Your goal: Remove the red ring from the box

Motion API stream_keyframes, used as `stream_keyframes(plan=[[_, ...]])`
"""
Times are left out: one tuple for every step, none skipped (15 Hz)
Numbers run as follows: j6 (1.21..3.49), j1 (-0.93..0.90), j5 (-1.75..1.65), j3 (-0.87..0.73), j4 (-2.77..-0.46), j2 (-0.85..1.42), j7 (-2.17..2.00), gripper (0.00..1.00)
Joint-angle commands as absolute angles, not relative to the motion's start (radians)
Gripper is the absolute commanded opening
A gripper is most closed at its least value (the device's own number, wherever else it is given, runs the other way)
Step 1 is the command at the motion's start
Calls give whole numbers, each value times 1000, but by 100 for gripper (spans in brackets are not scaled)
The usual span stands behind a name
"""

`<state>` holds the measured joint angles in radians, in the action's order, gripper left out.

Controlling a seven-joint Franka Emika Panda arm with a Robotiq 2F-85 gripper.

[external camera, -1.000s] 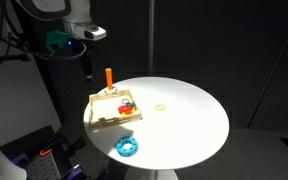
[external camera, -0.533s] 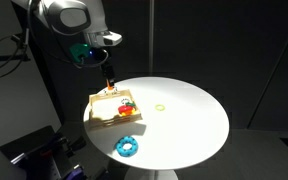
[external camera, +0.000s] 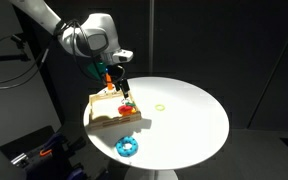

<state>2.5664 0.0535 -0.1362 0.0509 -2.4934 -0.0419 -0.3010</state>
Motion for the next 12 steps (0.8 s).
stream_keyframes(plan=[[2593, 38, -180, 31, -2431, 46, -346, 100], [2588, 34, -181, 25, -2424, 53, -345, 100], [2591, 30, -150, 23, -2461, 24, -311, 100], [2591, 27, -150, 19, -2452, 38, -310, 100], [2591, 26, -150, 17, -2446, 46, -310, 100], [2591, 26, -150, 16, -2442, 49, -310, 100], [2591, 25, -150, 16, -2440, 49, -310, 100], [2591, 25, -150, 16, -2439, 49, -310, 100], [2599, 27, -169, 10, -2439, 57, -329, 100], [2618, 26, -178, 7, -2442, 64, -334, 100], [2633, 24, -188, 3, -2443, 73, -343, 100], [2654, 21, -202, -3, -2443, 85, -346, 100]])
